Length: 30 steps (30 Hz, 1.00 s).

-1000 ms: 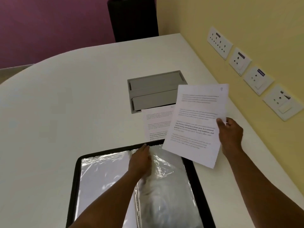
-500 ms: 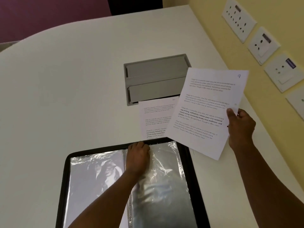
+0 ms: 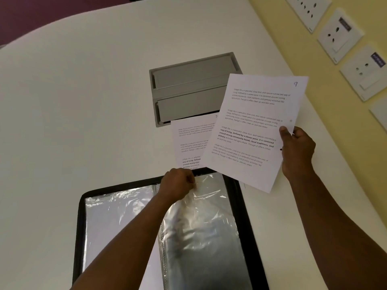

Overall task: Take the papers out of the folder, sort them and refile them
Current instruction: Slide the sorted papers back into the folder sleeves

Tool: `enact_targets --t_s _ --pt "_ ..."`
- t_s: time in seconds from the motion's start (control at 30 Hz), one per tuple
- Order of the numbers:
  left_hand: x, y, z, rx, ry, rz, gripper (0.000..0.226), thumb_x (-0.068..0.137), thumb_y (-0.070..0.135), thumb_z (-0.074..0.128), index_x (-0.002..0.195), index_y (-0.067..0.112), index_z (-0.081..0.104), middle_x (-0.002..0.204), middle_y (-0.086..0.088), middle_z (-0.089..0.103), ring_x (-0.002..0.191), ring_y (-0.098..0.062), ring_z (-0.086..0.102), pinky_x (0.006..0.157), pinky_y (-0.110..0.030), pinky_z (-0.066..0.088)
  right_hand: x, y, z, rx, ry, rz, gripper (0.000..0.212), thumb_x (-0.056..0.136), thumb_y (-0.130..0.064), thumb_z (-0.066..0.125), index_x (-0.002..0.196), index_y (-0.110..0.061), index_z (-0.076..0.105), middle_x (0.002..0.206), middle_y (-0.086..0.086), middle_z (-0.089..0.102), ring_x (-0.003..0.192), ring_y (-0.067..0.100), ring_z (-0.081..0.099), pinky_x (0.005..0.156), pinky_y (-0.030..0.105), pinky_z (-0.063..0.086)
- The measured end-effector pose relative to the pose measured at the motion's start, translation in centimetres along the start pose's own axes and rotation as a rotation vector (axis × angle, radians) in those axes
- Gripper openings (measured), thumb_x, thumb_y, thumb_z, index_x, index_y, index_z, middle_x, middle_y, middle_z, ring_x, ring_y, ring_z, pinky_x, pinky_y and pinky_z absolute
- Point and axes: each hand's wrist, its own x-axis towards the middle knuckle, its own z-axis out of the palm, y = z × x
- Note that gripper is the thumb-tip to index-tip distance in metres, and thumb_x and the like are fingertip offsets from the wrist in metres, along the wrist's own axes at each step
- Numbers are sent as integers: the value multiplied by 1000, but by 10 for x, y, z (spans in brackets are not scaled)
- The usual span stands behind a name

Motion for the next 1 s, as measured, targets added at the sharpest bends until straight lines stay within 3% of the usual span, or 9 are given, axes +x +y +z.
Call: enact_targets --t_s 0.2,0.43,0.57,0.7,0.77,0.83,0.93,1.0 --pt "-1 3 -8 75 5 98 14 88 21 66 98 24 76 102 5 67 94 -14 61 81 -31 51 3 -5 -4 122 36 54 5 94 -21 62 92 -19 67 79 -9 67 65 10 56 65 29 50" --pt "-14 1 -12 128 -14 100 18 100 25 39 108 17 53 88 -7 66 72 -23 59 62 -32 47 1 -10 23 218 -5 148 20 96 -21 60 75 -21 58 62 -7 52 45 1 45 55 23 48" --pt "-19 2 -16 -46 -40 133 7 95 18 50 100 14 54 83 -1 64 69 -18 59 61 -27 44 0 -12 57 301 -47 222 17 95 -18 60 78 -18 60 71 -1 60 61 14 53 70 36 55" --pt "-17 0 -21 -179 -42 96 11 86 21 69 88 19 58 73 9 57 63 -4 51 60 -17 40 -4 -11 87 302 -101 246 20 94 -18 61 74 -18 58 68 0 55 60 14 48 67 34 52" --pt "-14 -3 -21 -229 -53 86 13 85 21 70 92 20 59 80 6 63 71 -7 58 68 -18 47 -5 -11 95 290 -117 250 19 94 -18 60 76 -18 60 71 0 58 62 15 50 70 36 52" --pt "-13 -6 -18 -313 -41 64 31 85 16 71 111 21 56 101 4 64 87 -11 62 78 -23 51 -6 -11 99 281 -119 255 17 94 -18 60 77 -19 61 72 -1 61 61 14 51 71 37 53" --pt "-17 -10 -5 -310 77 56 63 82 9 71 138 14 42 132 1 44 108 -13 53 87 -22 46 -5 -7 97 259 -99 264 19 95 -18 59 76 -19 58 72 0 60 61 15 50 70 37 52" --pt "-27 -15 11 -249 181 14 59 81 3 64 136 11 45 134 -5 42 110 -19 52 86 -21 42 -4 -1 93 246 -87 267 19 94 -18 59 75 -19 59 73 1 60 65 18 51 71 40 54"
